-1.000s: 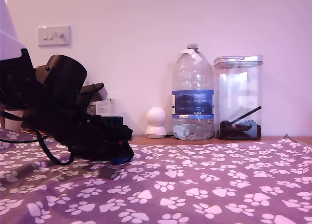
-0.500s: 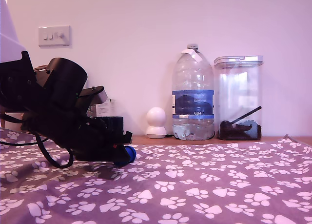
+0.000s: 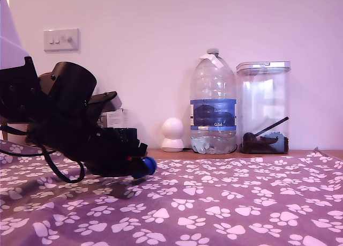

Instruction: Pick up the coffee capsules from the table one by one and drop them inside the nearest coffee cup

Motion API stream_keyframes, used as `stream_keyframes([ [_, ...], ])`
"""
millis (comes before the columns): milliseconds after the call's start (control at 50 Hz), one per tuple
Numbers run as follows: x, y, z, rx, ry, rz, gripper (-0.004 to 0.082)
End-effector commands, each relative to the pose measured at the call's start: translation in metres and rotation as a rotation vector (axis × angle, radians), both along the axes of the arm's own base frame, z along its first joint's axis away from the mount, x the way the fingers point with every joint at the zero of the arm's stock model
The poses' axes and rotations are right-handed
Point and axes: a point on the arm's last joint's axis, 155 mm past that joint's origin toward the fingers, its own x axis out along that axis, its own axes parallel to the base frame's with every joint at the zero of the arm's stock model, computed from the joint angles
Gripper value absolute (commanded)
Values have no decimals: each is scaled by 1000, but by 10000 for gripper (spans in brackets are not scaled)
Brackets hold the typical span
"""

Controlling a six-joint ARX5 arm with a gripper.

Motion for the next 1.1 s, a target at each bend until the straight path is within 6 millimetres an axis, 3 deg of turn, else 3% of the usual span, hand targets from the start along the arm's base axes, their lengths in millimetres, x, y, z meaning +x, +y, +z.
stream_keyframes([
  [0,-2,-5,12,-15,-31,-21,54],
  [380,-8,-5,87,-98,-217,-53,54],
  [520,-6,9,129,-115,-280,-8,54],
  [620,-3,31,151,-100,-294,66,53],
  [840,10,75,170,-42,-206,174,53],
  [1080,28,79,182,10,-50,167,54],
])
